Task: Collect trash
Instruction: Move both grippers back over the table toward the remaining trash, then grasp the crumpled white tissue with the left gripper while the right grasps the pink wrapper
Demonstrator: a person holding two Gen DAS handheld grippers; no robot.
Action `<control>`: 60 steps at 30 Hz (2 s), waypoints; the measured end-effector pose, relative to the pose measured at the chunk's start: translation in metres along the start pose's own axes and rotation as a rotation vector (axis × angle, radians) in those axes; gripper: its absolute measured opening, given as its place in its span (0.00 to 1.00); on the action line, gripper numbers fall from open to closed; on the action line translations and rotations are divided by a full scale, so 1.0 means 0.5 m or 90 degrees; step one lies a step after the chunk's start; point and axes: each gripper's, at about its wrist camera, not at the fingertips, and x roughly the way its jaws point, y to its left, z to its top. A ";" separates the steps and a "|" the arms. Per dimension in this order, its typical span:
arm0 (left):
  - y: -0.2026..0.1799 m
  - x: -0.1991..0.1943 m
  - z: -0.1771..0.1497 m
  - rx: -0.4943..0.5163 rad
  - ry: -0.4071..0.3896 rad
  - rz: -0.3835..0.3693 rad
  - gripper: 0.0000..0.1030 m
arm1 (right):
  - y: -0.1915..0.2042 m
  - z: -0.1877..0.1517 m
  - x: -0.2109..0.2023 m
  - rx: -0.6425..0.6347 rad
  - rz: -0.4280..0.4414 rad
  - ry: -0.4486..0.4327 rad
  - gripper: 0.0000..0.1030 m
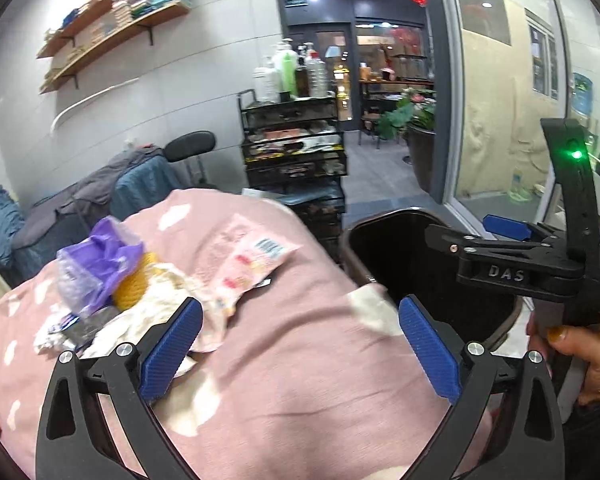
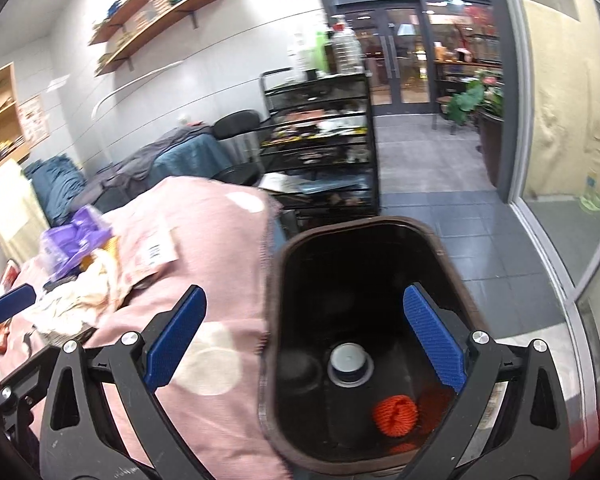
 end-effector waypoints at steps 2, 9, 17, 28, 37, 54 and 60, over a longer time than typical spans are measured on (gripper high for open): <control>0.022 -0.007 -0.011 -0.011 0.003 0.017 0.95 | 0.028 0.000 0.004 -0.016 0.023 0.005 0.95; 0.125 -0.026 -0.066 -0.092 0.033 0.073 0.95 | 0.119 -0.005 0.014 -0.060 0.100 0.022 0.95; 0.253 -0.040 -0.122 -0.186 0.067 0.134 0.90 | 0.229 -0.008 0.043 -0.124 0.168 0.054 0.95; 0.331 -0.005 -0.123 -0.234 0.101 0.077 0.85 | 0.260 0.023 0.119 -0.135 0.152 0.100 0.95; 0.348 0.100 -0.064 -0.168 0.182 0.005 0.85 | 0.243 0.059 0.215 -0.108 0.178 0.168 0.95; 0.338 0.140 -0.027 -0.140 0.203 -0.069 0.27 | 0.266 0.062 0.268 -0.094 0.273 0.209 0.29; 0.329 0.089 -0.018 -0.166 0.152 -0.060 0.23 | 0.253 0.072 0.200 -0.082 0.283 0.157 0.20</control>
